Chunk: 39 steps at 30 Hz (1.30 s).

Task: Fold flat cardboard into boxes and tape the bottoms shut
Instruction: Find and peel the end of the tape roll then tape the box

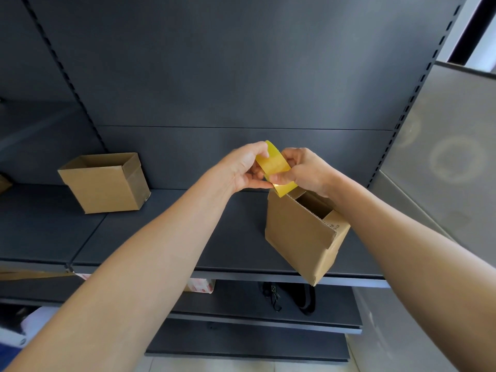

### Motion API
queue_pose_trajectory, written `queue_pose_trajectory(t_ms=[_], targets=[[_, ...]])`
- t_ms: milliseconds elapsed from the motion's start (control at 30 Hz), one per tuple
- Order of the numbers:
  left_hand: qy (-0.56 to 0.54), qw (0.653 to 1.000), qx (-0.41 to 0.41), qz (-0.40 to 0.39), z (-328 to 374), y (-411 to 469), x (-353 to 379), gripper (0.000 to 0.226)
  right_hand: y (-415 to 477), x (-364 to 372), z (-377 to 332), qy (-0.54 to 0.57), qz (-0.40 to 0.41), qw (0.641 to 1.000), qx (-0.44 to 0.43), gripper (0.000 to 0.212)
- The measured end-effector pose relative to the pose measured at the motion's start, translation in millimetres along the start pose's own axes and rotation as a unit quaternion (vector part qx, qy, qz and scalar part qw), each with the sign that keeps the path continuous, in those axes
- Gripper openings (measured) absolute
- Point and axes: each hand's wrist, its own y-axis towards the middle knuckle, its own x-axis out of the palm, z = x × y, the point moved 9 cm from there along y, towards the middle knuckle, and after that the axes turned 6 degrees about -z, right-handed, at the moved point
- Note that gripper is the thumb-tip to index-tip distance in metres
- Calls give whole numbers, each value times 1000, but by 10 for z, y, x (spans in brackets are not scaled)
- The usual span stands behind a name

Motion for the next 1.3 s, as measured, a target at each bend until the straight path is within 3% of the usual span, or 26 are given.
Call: queue_pose_trajectory(t_ms=[233, 533, 800, 1300], targets=[[-24, 999, -11, -32, -21, -22, 106, 18, -29, -104, -19, -26, 10, 1000, -3, 27], [-13, 1000, -14, 19, -5, 32, 173, 16, -50, -157, 11, -25, 9, 1000, -7, 24], [-15, 1000, 8, -11, 11, 47, 287, 13, -35, -279, -1, -33, 19, 999, -19, 26], [-17, 1000, -2, 14, 8, 117, 351, 14, -36, -319, 114, -14, 15, 1000, -15, 32]])
